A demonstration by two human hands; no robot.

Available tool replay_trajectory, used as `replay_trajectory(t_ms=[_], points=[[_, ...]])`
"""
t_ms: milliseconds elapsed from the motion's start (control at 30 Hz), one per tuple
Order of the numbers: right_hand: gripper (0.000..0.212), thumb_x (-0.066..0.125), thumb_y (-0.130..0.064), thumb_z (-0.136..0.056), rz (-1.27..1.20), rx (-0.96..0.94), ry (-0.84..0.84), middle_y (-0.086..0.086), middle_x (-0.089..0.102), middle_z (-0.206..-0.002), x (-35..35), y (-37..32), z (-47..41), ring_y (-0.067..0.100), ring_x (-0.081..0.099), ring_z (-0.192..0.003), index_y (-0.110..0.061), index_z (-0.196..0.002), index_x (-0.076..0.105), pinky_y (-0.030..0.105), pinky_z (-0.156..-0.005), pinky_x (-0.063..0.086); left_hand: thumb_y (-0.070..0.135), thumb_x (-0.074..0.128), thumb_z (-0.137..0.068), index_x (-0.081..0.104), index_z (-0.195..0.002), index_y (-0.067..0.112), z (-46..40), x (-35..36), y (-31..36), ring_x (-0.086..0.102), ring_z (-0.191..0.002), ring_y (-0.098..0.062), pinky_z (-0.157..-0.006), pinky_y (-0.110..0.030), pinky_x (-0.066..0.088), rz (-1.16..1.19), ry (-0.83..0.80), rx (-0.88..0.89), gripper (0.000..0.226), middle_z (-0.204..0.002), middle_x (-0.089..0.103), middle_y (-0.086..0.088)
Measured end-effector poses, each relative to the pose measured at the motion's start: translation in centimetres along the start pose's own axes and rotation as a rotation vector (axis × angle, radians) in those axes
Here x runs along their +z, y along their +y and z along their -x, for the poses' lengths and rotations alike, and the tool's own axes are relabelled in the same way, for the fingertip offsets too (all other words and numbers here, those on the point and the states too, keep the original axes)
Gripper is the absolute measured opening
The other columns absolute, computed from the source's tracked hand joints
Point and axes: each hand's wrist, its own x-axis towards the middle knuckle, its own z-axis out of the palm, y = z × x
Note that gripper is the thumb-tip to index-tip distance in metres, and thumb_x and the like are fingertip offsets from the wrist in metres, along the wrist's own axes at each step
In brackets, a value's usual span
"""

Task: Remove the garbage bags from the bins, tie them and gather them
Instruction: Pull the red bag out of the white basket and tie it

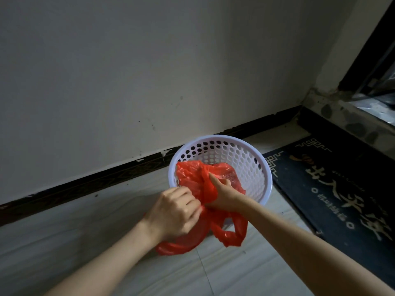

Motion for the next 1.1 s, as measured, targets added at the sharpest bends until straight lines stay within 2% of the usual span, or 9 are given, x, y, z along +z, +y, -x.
replay_trajectory(t_ms=[200,400,533,600,667,767,867,967,1100], points=[[0.034,0.045,0.0,-0.086,0.214,-0.107,0.207,0.011,0.057,-0.123,-0.6,-0.1,0.8,0.024,0.056,-0.109,-0.017,-0.113,0.058,0.034,-0.096,0.047,0.028,0.048,-0.09,0.049,-0.126,0.013,-2.0,0.3,-2.7,0.05,-0.117,-0.027,-0.093,-0.041,0.046,-0.035,-0.214,-0.603,0.04,-0.131,0.048,-0.01],[0.024,0.046,-0.016,-0.094,0.406,-0.153,0.297,0.007,0.051,-0.122,-3.3,1.2,2.6,0.019,0.054,-0.101,-0.014,-0.112,0.06,0.03,-0.091,0.047,0.032,0.04,-0.095,0.036,-0.126,0.007,-5.2,2.2,-3.9,0.055,-0.105,-0.037,-0.077,-0.042,0.046,0.216,-0.279,-1.01,0.04,-0.124,0.043,-0.018],[0.029,0.043,-0.018,-0.093,-0.077,0.024,0.192,0.013,0.058,-0.106,-3.9,-0.1,2.7,0.026,0.06,-0.094,-0.004,-0.113,0.059,0.045,-0.093,0.051,0.029,0.046,-0.094,0.037,-0.127,0.012,-5.1,3.2,-2.7,0.055,-0.077,-0.025,-0.048,-0.024,0.035,0.211,-0.176,-1.058,0.038,-0.119,0.041,-0.014],[0.06,0.049,-0.056,-0.084,-0.377,0.14,0.023,0.02,0.055,-0.124,-3.6,-1.5,2.5,0.035,0.056,-0.11,-0.012,-0.125,0.051,0.052,-0.099,0.045,0.031,0.051,-0.091,0.035,-0.131,0.017,-4.5,3.6,-2.4,0.058,-0.084,-0.03,-0.056,-0.028,0.041,0.248,-0.185,-1.07,0.045,-0.122,0.038,-0.014],[0.09,0.046,-0.08,-0.065,-0.244,0.227,-0.055,0.019,0.031,-0.144,-2.5,-2.2,2.1,0.041,0.037,-0.129,-0.025,-0.136,0.036,0.056,-0.105,0.036,0.032,0.052,-0.09,0.037,-0.131,0.019,-4.2,3.6,-2.8,0.058,-0.098,-0.037,-0.071,-0.036,0.043,0.349,-0.167,-1.115,0.046,-0.125,0.04,-0.014],[0.076,0.055,-0.058,-0.078,0.119,0.298,0.006,0.018,0.011,-0.148,-0.3,-2.1,1.6,0.046,0.02,-0.133,-0.029,-0.14,0.02,0.057,-0.109,0.028,0.028,0.049,-0.091,0.043,-0.129,0.02,-4.1,3.3,-4.2,0.056,-0.104,-0.033,-0.083,-0.034,0.043,0.478,-0.121,-1.143,0.039,-0.124,0.049,-0.015],[0.049,0.048,-0.015,-0.091,0.28,0.156,0.116,0.018,0.015,-0.145,0.8,-1.0,1.4,0.043,0.032,-0.126,-0.027,-0.134,0.03,0.057,-0.103,0.038,0.019,0.047,-0.092,0.041,-0.132,0.017,-3.7,3.0,-4.6,0.052,-0.113,-0.032,-0.091,-0.037,0.042,0.467,-0.144,-1.125,0.041,-0.127,0.05,-0.017],[0.045,0.048,-0.014,-0.092,0.413,-0.013,0.243,0.014,0.027,-0.143,-0.4,0.5,1.8,0.036,0.042,-0.122,-0.023,-0.134,0.035,0.052,-0.099,0.045,0.019,0.041,-0.095,0.028,-0.141,0.015,-3.9,3.2,-4.2,0.052,-0.113,-0.033,-0.089,-0.039,0.044,0.423,-0.171,-1.153,0.047,-0.134,0.041,-0.019],[0.041,0.046,-0.015,-0.093,0.452,-0.142,0.385,0.007,0.046,-0.129,-3.9,2.4,2.3,0.025,0.05,-0.112,-0.023,-0.133,0.038,0.038,-0.089,0.049,0.009,0.04,-0.094,0.031,-0.139,0.02,-4.0,3.8,-3.2,0.059,-0.089,-0.029,-0.063,-0.028,0.042,0.279,-0.168,-1.139,0.047,-0.122,0.043,-0.017]])
